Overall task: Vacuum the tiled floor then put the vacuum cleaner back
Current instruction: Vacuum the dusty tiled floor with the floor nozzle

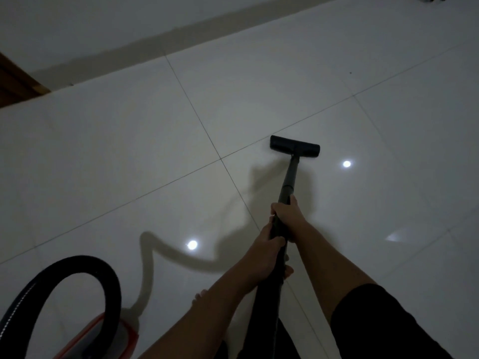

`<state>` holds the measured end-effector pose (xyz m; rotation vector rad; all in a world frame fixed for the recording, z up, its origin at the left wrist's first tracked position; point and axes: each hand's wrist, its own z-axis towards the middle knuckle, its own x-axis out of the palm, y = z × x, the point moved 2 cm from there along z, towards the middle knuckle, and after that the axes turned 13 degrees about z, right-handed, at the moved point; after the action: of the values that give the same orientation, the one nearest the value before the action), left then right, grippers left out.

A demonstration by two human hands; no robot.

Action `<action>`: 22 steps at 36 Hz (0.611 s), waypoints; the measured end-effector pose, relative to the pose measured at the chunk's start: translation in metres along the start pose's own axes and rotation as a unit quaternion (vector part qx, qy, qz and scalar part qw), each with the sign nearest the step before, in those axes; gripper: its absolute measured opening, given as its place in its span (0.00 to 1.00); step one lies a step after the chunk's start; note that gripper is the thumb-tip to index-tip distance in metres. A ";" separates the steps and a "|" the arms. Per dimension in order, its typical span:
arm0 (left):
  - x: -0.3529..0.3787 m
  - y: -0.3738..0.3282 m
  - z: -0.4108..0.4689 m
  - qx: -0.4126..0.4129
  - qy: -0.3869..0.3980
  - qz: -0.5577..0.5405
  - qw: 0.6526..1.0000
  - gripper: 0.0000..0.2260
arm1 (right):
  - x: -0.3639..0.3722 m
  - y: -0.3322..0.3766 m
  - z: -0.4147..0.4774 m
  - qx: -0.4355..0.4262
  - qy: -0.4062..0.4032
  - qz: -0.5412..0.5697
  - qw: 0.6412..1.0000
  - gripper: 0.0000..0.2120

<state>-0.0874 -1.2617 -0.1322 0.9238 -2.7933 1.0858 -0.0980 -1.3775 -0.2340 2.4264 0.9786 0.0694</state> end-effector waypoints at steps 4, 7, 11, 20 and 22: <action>0.013 0.015 -0.002 -0.011 0.025 0.034 0.999 0.18 | -0.020 -0.017 -0.009 0.009 -0.028 0.004 1.000 0.39; 0.027 0.025 -0.005 -0.027 0.045 0.044 0.998 0.17 | -0.038 -0.033 -0.011 0.019 -0.044 0.021 0.999 0.39; 0.049 0.036 -0.011 -0.033 0.065 0.051 0.996 0.13 | -0.058 -0.056 -0.011 0.031 -0.053 0.049 0.997 0.40; 0.093 0.057 -0.036 -0.069 0.034 0.116 0.990 0.18 | -0.088 -0.091 -0.042 0.074 -0.026 0.069 0.995 0.41; 0.094 0.059 -0.044 -0.067 0.037 0.195 0.978 0.20 | -0.089 -0.094 -0.049 0.075 -0.001 0.098 0.992 0.40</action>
<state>-0.2046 -1.2487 -0.1151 0.3218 -3.0126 0.9191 -0.2347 -1.3572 -0.2244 2.6552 0.7675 0.0643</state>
